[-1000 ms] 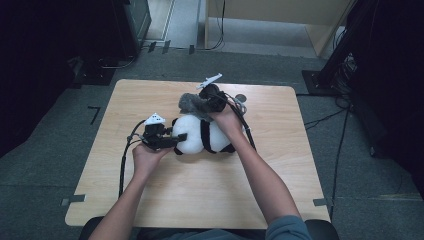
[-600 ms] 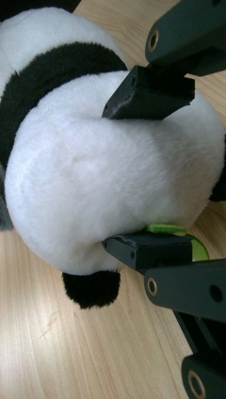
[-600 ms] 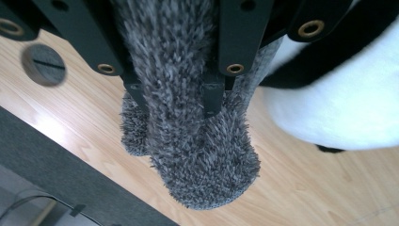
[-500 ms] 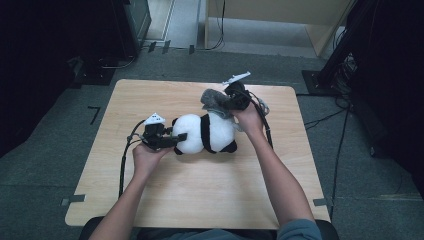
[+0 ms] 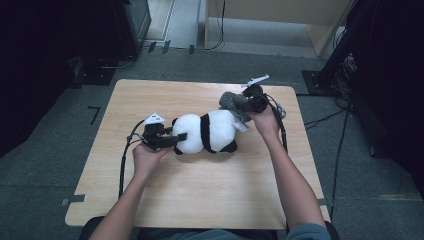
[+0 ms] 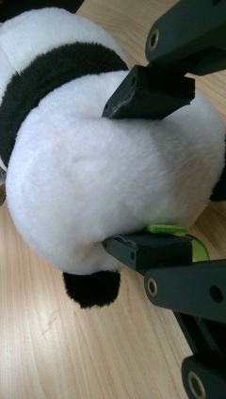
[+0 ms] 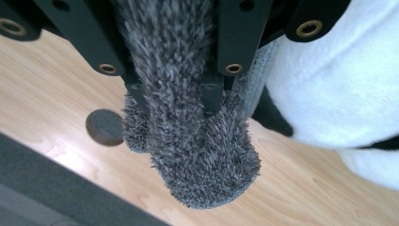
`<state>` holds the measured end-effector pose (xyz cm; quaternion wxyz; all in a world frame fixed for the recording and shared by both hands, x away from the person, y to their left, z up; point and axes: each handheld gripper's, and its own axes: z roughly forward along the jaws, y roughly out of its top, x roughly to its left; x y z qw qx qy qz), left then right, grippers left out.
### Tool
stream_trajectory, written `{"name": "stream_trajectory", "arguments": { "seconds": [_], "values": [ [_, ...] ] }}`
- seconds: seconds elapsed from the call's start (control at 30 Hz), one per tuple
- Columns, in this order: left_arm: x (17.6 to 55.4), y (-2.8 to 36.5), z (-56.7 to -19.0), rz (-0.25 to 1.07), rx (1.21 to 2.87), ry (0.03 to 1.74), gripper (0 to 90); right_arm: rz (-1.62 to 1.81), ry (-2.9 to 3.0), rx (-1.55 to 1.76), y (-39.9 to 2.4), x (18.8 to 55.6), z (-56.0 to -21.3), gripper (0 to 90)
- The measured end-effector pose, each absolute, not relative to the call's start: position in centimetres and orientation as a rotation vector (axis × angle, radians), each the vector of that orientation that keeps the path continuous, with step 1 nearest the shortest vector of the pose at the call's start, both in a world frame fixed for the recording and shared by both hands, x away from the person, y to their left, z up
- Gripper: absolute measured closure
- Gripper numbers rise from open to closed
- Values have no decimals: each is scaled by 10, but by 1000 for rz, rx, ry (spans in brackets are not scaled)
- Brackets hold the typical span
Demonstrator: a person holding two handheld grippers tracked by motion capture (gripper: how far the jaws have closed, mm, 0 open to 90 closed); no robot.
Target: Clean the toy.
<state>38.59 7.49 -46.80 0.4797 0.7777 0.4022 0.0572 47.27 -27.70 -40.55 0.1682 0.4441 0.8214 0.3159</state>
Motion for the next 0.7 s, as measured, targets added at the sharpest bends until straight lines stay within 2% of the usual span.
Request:
{"name": "stream_trajectory", "arguments": {
  "seconds": [0.27, 0.43, 0.7],
  "values": [
    [386, 75, -468, 140, 1897, 982, 413, 1002, 2296, 1177, -260, 466, -377, 742],
    [386, 75, -468, 141, 1898, 981, 413, 1032, 2310, 1105, -236, 464, -359, 742],
    [385, 74, -468, 142, 1897, 982, 412, 1069, 2356, 1037, -191, 464, -350, 742]
  ]
}}
